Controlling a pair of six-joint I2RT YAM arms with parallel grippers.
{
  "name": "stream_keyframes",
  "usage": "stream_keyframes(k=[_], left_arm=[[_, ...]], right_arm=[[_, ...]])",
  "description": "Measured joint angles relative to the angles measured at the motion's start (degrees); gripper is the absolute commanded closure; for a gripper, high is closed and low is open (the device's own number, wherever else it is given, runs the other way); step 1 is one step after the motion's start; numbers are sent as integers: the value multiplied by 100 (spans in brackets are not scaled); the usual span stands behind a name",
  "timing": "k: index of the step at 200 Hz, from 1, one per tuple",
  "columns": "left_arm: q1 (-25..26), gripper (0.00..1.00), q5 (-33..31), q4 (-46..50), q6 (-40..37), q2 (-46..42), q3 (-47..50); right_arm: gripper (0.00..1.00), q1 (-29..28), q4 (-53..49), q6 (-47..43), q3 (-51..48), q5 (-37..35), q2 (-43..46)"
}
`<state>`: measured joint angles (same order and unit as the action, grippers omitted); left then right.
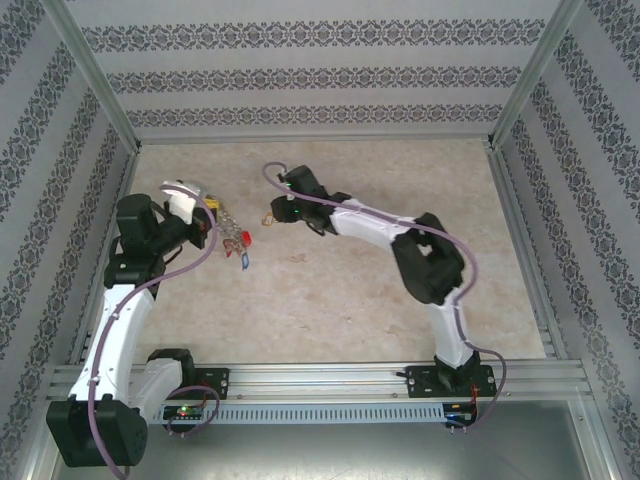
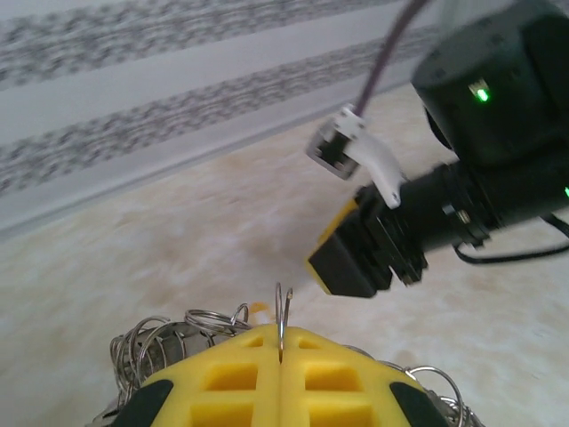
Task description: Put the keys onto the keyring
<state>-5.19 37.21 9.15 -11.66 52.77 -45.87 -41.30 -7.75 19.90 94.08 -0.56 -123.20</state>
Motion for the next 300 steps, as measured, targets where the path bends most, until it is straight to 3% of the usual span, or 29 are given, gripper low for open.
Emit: stream_keyframes(k=[33, 69, 109, 149, 238, 300], left_arm=[[-286, 100, -754, 37, 426, 33, -35], [-457, 100, -970, 39, 769, 79, -66], [-463, 100, -986, 39, 905, 164, -66], [-463, 100, -933, 39, 975, 247, -63], [-463, 100, -684, 33, 1060, 313, -9], [-402, 100, -566, 26, 1054, 400, 129]], right_arm=[[54, -262, -879, 317, 1825, -321, -1298], [56, -437, -2245, 540, 3421, -745, -2234], [57, -498, -3418, 570, 4065, -1062, -2675], [60, -492, -3755, 680, 4030, -1250, -2629], [63, -234, -3792, 1038, 1598, -1005, -1156], [60, -24, -3357, 962, -1790, -494, 1123]])
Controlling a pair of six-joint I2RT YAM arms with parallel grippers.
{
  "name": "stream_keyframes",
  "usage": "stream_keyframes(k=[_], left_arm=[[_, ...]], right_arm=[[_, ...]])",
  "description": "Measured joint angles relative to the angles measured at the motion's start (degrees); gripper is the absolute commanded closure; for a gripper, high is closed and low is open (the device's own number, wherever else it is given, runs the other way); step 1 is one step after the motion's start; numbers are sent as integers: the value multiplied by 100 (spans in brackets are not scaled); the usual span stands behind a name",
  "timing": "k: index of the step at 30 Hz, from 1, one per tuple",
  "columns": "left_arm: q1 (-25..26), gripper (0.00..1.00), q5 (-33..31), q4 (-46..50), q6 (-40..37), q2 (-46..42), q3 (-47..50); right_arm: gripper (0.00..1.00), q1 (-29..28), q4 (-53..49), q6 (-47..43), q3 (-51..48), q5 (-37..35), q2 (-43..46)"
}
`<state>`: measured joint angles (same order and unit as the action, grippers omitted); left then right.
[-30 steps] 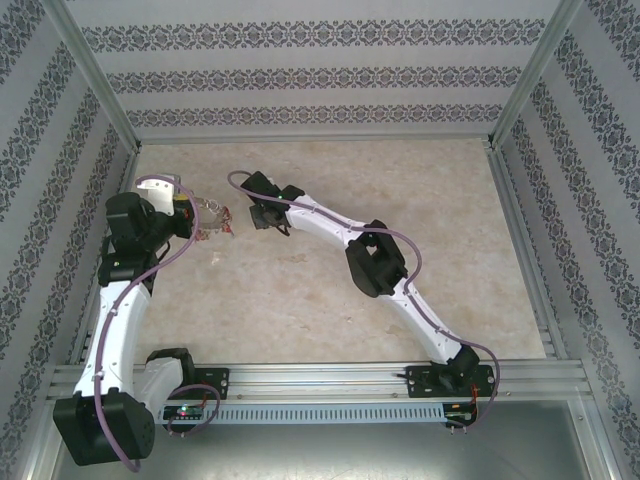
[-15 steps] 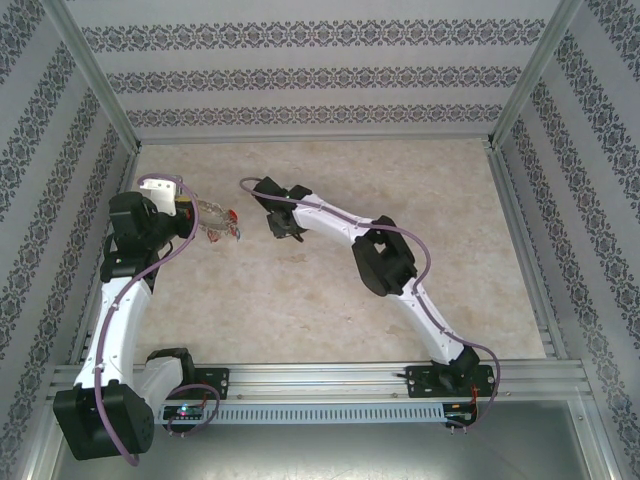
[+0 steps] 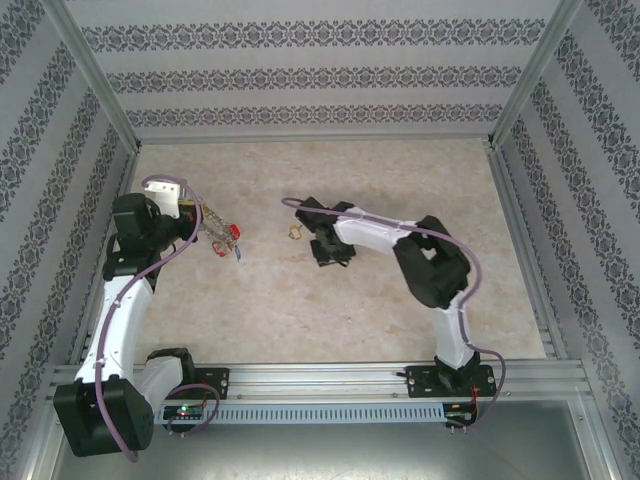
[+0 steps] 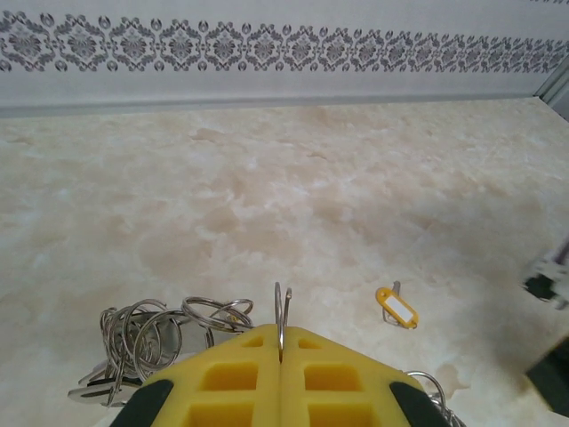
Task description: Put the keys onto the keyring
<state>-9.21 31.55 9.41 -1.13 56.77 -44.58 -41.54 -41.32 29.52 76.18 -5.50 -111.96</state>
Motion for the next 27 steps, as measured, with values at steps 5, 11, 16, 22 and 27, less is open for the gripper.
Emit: stream_keyframes(k=[5, 11, 16, 22, 27], left_arm=[[59, 100, -20, -72, -2, 76, 42], [59, 100, -83, -122, 39, 103, 142], [59, 100, -181, -57, 35, 9, 140], [59, 100, -227, 79, 31, -96, 138], [59, 100, -225, 129, 35, -96, 138]], right_arm=[[60, 20, 269, -116, 74, 442, 479], [58, 17, 588, -118, 2197, 413, -772], [57, -24, 236, -142, 3790, -142, -2013], [57, -101, -481, -107, 4400, -640, -2800], [58, -146, -664, 59, 4242, -872, -2767]])
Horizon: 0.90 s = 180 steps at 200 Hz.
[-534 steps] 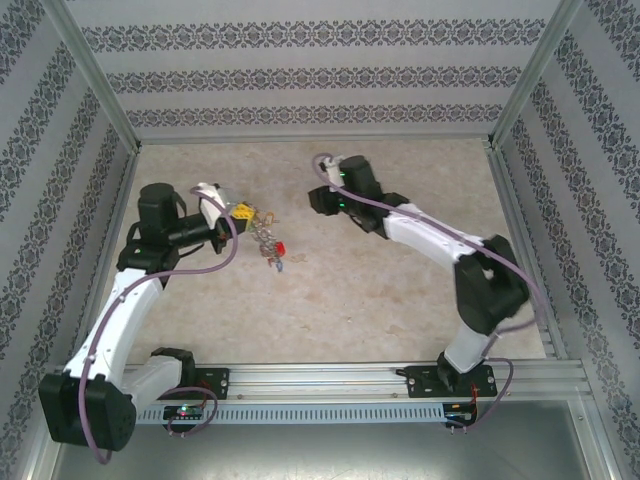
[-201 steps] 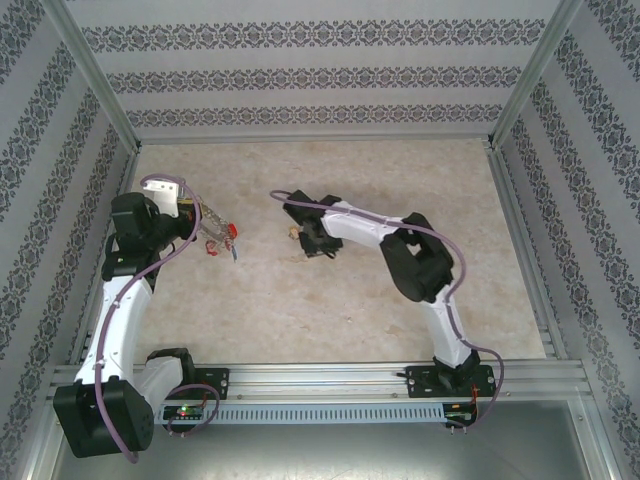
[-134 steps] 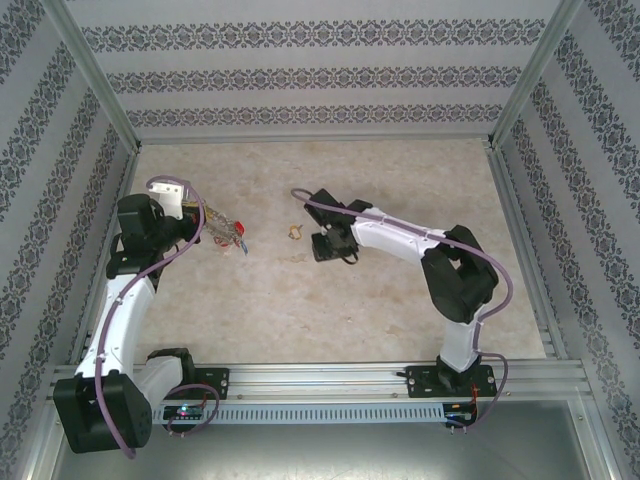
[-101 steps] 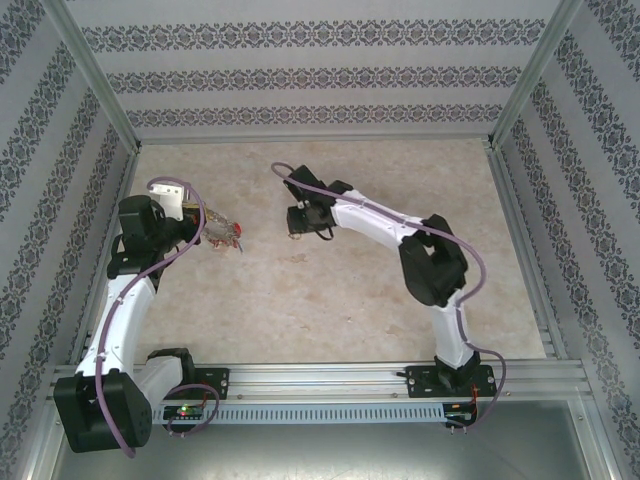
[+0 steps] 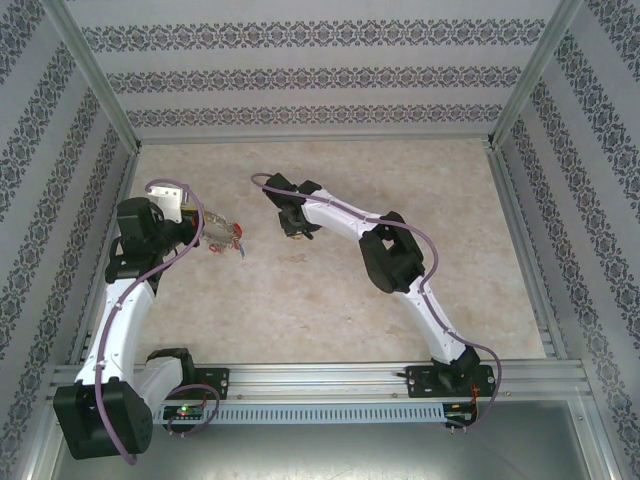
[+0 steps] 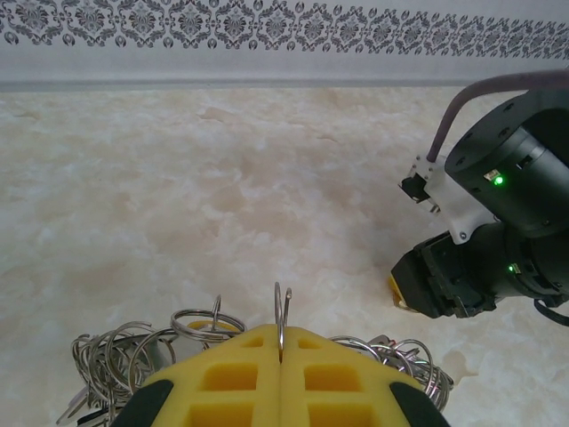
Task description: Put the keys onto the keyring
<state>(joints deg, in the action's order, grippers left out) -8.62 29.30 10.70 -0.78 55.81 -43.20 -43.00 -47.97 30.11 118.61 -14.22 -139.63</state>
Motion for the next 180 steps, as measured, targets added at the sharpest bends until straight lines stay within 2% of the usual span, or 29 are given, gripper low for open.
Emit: stream_keyframes(k=[31, 71, 108, 137, 159, 172, 180], left_arm=[[4, 100, 4, -2, 2, 0, 0], [116, 100, 26, -2, 2, 2, 2], [234, 100, 109, -116, 17, 155, 50], [358, 100, 258, -304, 85, 409, 160], [468, 100, 433, -402, 83, 490, 212], [577, 100, 557, -433, 11, 498, 212], [680, 100, 667, -431, -105, 503, 203]], right_arm=[[60, 0, 144, 162, -863, -81, 494], [61, 70, 407, 313, -2835, -98, 1716], [59, 568, 673, 446, -4459, 308, 2855], [58, 949, 732, 247, -4564, 846, 3112], [63, 1209, 728, -42, -4551, 1316, 3405], [61, 1436, 728, -442, -4551, 1744, 3700], [60, 1602, 675, -1023, -4551, 2138, 3926]])
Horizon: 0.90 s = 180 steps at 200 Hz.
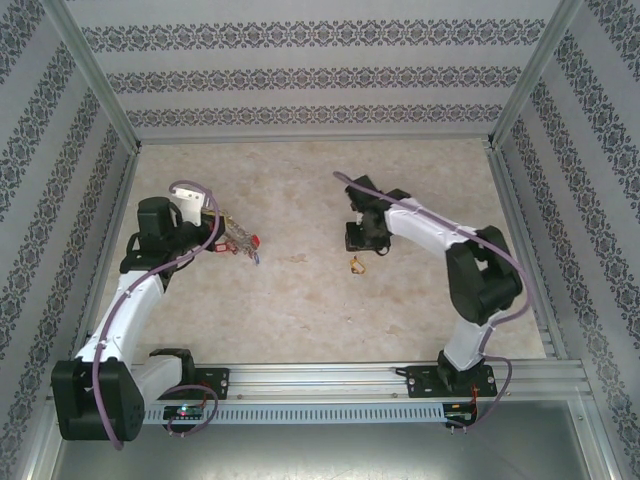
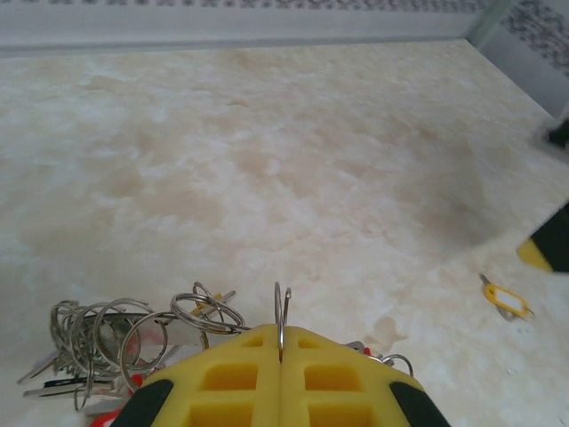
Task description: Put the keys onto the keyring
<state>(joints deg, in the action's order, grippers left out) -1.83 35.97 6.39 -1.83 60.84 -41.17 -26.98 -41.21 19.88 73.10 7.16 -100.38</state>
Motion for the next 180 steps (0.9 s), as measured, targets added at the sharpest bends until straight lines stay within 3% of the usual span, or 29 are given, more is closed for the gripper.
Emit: stream_keyframes(k=[55, 77, 95, 128, 180], left_arm=[[741, 100, 769, 0, -763, 94, -59], [909, 100, 935, -46, -1032, 94, -57], [1180, 100, 1043, 33, -1432, 94, -57], [1547, 100, 1167, 96, -2013, 83, 4], [1611, 100, 1139, 85, -2280, 70, 249]], right_arm=[[61, 448, -107, -5368, -662, 1499, 1781], [62, 1045, -144, -6948, -898, 2347, 1810], [62, 1250, -4, -7982, -1272, 2420, 1720], [63, 1045, 385, -9241, -2031, 2371, 1460], [62, 721, 1340, -9951, -2277, 2133, 905]])
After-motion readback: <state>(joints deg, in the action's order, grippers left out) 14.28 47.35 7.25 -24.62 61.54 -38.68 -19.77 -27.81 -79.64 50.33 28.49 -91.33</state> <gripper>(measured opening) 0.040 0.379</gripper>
